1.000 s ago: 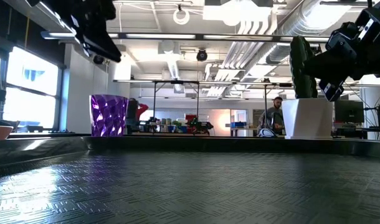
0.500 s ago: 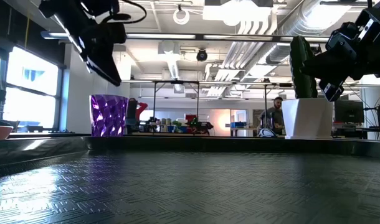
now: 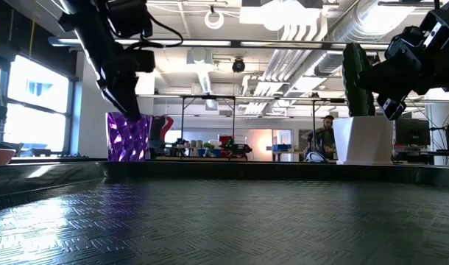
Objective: Pick and place plate/cup/fork/spoon on tray
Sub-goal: Put the violet cup on the dark green tray
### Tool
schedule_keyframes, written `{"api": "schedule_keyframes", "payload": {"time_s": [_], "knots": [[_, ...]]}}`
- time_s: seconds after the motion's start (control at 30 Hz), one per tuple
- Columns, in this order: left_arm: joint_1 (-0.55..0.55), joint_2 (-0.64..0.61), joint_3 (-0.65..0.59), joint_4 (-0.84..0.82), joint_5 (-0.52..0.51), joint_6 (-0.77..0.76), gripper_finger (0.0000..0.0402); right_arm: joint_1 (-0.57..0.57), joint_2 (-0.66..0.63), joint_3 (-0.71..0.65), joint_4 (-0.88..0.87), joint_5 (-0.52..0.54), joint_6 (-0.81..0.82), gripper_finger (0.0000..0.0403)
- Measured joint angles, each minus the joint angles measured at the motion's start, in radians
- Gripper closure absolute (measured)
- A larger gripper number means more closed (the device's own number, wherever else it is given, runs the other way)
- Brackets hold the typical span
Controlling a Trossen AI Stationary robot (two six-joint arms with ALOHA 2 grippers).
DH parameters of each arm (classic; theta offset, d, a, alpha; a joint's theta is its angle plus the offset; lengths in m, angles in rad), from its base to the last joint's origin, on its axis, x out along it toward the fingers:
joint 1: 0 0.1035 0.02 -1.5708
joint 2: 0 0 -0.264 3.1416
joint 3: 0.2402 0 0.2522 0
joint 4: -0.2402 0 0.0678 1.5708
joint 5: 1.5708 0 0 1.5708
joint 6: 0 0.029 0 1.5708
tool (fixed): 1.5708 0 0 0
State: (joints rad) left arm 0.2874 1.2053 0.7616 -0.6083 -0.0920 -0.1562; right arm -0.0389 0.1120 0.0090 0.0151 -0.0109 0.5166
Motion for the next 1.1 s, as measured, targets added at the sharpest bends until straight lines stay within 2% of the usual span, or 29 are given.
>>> {"api": "schedule_keyframes", "payload": {"time_s": [0.23, 0.57, 0.87, 1.1], "knots": [[0.000, 0.033, 0.000, 0.000, -0.002, -0.006, 0.0282, 0.000, 0.000, 0.000, 0.000, 0.000, 0.000, 0.0339], [0.000, 0.035, 0.000, 0.002, -0.055, 0.001, 0.0390, 0.000, 0.000, 0.000, 0.000, 0.000, 0.000, 0.0339], [-0.016, 0.022, 0.000, 0.007, -0.050, 0.002, 0.0396, 0.000, 0.000, 0.000, 0.000, 0.000, 0.000, 0.0339], [-0.084, 0.015, 0.083, -0.001, -0.048, 0.029, 0.0397, 0.000, 0.000, 0.000, 0.000, 0.000, 0.000, 0.0339]]}}
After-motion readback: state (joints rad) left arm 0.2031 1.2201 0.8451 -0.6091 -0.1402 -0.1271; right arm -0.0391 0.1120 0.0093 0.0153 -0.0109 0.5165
